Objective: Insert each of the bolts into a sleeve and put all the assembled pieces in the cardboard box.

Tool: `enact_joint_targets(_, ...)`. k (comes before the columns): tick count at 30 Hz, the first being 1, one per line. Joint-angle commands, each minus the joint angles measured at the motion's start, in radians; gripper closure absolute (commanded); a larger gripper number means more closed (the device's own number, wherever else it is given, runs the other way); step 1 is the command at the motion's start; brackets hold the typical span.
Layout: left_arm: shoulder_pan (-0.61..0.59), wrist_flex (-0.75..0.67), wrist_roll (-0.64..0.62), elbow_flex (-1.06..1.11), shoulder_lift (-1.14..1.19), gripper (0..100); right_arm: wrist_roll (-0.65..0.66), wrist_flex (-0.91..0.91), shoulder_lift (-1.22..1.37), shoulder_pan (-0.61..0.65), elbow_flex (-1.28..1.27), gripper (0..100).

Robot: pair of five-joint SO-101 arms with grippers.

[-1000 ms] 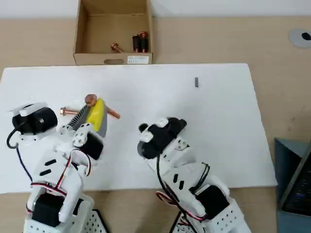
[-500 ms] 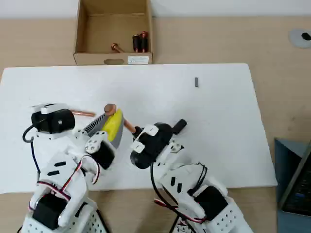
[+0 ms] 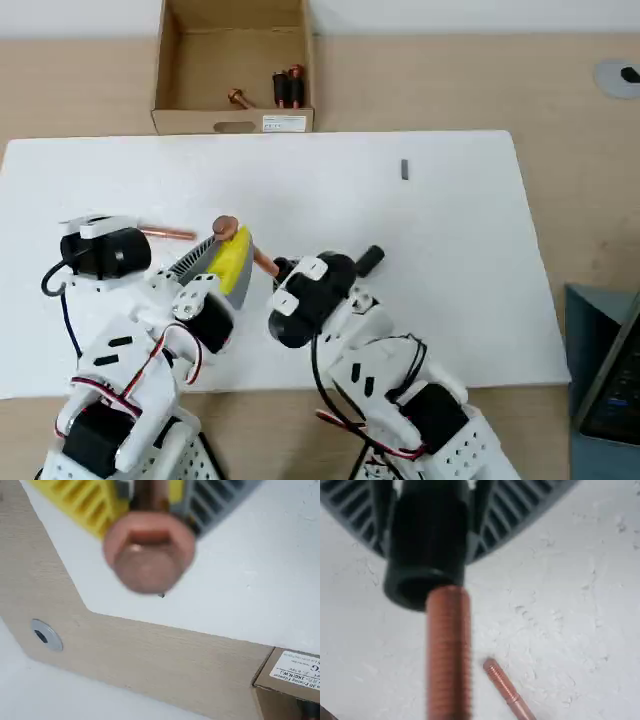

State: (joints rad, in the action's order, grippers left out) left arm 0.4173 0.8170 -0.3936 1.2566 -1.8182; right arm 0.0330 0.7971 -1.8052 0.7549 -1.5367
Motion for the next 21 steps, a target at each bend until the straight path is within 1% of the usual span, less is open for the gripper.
enact_joint_targets(1,0.005,-0.020,-0.005,-0.061,-0.005,100,0.006,-0.044,-0.111,0.016,0.010,98.9)
enact_joint_targets(6,0.003,-0.080,-0.005,-0.060,-0.005,100,0.006,-0.041,-0.111,0.016,0.010,98.9)
enact_joint_targets(13,0.003,-0.074,-0.003,-0.052,-0.005,100,0.006,-0.043,-0.111,0.016,0.012,98.9)
enact_joint_targets(21,0.003,-0.081,-0.003,0.011,-0.005,100,0.006,-0.041,-0.111,0.016,0.027,98.9)
